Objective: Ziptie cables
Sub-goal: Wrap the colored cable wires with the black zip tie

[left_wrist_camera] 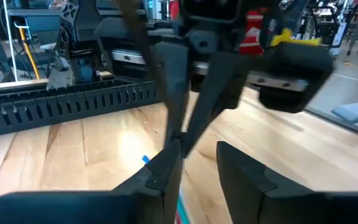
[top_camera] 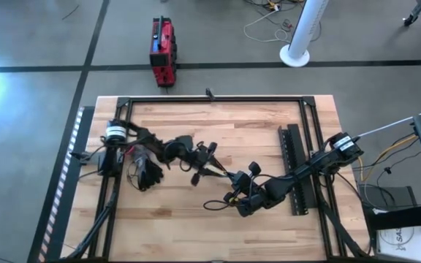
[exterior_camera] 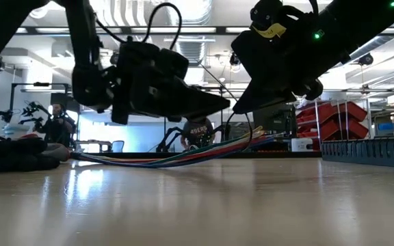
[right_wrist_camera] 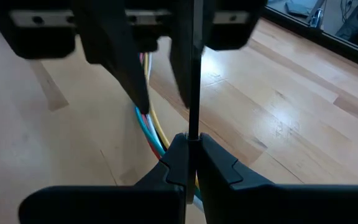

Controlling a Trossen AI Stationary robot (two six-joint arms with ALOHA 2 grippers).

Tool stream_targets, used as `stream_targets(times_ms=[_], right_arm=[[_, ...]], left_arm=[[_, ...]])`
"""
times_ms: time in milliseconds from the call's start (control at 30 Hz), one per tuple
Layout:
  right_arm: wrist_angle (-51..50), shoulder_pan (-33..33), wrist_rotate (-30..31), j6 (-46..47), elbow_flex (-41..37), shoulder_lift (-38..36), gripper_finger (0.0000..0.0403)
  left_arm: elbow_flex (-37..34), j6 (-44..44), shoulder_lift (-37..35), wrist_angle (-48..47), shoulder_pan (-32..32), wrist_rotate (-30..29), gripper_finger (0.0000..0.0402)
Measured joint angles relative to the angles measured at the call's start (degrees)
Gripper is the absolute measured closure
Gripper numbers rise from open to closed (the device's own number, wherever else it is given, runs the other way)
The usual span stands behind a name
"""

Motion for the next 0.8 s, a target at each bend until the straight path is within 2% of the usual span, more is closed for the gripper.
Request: stream_targets(times_ms=[200, 333, 533, 633, 800], right_arm=[[0.04, 0.00, -0.02, 0.02, 0.00, 0.00, 0.0400], [0.00, 0.00, 0.04, 0.08, 0.00, 0.00, 0.0400], [-0.30, -0.02, -0.45, 0.52, -0.09, 0.04, 0.0400], [-0.19, -0.02, -0.48, 0.59, -0.09, 0.04, 0.0400], [-0.15, -0.02, -0.35, 0.55, -0.09, 0.04, 0.0400]], left_arm=[[2.81, 0.32, 1.32, -0.16, 0.38, -0.01, 0.0308], [5.25, 1.62, 1.32, -1.89, 0.33, 0.36, 0.0325], [8.84, 3.83, 1.32, -11.87, 0.41, 2.40, 0.0364], [8.92, 4.13, 1.32, -12.01, 0.47, 3.42, 0.0378], [8.90, 4.33, 1.30, -12.03, 0.58, 3.44, 0.0378]])
